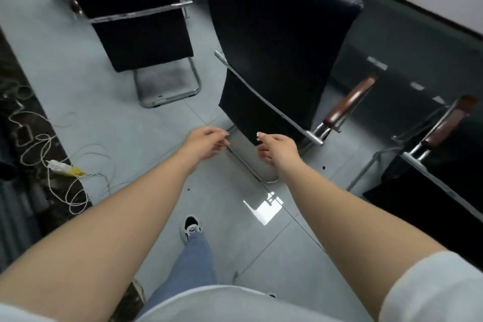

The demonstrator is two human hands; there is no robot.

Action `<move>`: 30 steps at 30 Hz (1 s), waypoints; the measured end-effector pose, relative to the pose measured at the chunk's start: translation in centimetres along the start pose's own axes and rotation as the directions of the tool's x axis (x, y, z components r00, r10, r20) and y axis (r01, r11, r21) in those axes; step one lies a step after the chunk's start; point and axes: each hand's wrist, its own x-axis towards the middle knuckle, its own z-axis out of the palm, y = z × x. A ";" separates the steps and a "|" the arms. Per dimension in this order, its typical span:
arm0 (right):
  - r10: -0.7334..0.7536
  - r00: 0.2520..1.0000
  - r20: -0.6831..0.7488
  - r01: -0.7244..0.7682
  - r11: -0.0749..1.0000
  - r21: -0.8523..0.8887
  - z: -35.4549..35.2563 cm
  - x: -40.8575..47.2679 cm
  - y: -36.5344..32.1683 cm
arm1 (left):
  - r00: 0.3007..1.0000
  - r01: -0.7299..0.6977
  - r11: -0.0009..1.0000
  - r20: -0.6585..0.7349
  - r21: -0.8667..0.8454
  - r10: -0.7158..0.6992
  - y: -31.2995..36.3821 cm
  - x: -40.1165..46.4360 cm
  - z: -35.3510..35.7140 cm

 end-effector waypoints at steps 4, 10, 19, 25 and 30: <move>-0.101 0.988 0.121 0.113 0.988 -0.102 8.8 4.0 -5.7 | 0.994 -0.106 0.982 0.012 0.154 0.106 3.2 4.3 -8.4; -0.323 0.914 0.245 0.382 0.888 -0.257 19.8 7.4 -16.1 | 0.964 -0.255 0.932 -0.006 0.260 0.265 9.5 10.7 -20.6; -0.313 0.920 0.237 0.366 0.903 -0.227 31.9 14.5 -23.5 | 0.970 -0.215 0.967 -0.081 0.137 0.228 14.9 20.8 -30.6; -0.280 0.938 0.206 0.318 0.931 -0.182 35.4 22.2 -26.5 | 0.979 -0.191 0.966 -0.031 0.176 0.199 17.6 29.1 -32.6; -0.267 0.950 0.161 0.291 0.945 -0.152 37.2 30.3 -31.5 | 0.986 -0.166 0.969 0.001 0.184 0.169 23.8 38.4 -32.4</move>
